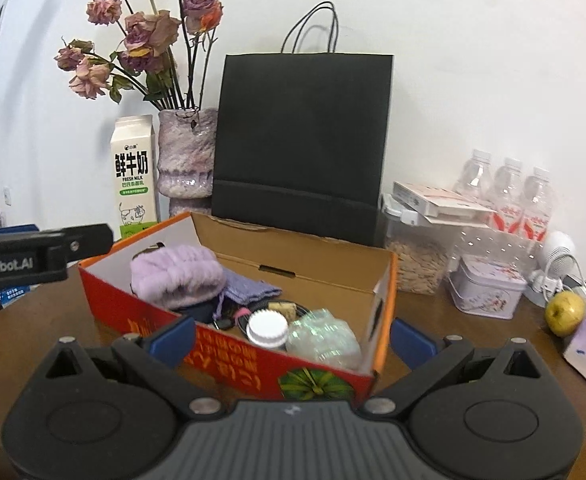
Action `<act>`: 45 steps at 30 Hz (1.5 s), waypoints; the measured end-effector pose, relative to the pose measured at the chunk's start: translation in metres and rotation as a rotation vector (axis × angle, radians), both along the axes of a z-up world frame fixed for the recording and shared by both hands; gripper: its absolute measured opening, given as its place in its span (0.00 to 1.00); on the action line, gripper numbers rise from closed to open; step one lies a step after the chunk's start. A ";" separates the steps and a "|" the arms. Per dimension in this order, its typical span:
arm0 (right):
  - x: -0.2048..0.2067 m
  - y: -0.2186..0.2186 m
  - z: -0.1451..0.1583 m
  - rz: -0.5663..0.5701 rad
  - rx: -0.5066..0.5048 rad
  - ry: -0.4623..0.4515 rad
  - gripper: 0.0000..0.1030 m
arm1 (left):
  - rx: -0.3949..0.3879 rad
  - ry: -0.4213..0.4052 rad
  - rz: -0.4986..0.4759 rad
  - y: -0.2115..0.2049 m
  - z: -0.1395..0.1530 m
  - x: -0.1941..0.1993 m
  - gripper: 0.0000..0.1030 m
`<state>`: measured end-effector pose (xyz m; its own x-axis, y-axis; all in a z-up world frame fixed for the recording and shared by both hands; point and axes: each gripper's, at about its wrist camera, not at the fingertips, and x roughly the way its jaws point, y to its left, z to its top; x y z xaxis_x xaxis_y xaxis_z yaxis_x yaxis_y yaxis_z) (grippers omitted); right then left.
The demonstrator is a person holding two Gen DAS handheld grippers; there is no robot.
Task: Organize objects
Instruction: 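Withdraw both tools from the box toward the plush sheep and white cloth, then grasp the plush sheep with the left gripper while the right gripper grasps the white cloth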
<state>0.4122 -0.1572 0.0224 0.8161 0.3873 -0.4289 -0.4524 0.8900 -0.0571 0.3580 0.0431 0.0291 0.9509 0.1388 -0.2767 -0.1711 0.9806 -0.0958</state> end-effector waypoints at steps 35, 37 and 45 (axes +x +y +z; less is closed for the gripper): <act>-0.047 -0.098 -0.063 -0.060 -0.038 0.179 1.00 | -0.133 0.348 -0.069 -0.050 -0.073 -0.038 0.75; -0.047 -0.096 -0.064 -0.048 -0.040 0.184 1.00 | -0.169 0.338 -0.099 -0.047 -0.071 -0.043 0.54; -0.050 -0.088 -0.067 0.012 -0.039 0.198 1.00 | -0.179 0.316 -0.050 -0.016 -0.066 -0.063 0.49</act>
<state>0.3625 -0.2448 -0.0451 0.7096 0.3765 -0.5955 -0.4687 0.8833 -0.0001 0.2946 0.0273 -0.0370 0.8189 0.0172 -0.5736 -0.1723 0.9608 -0.2172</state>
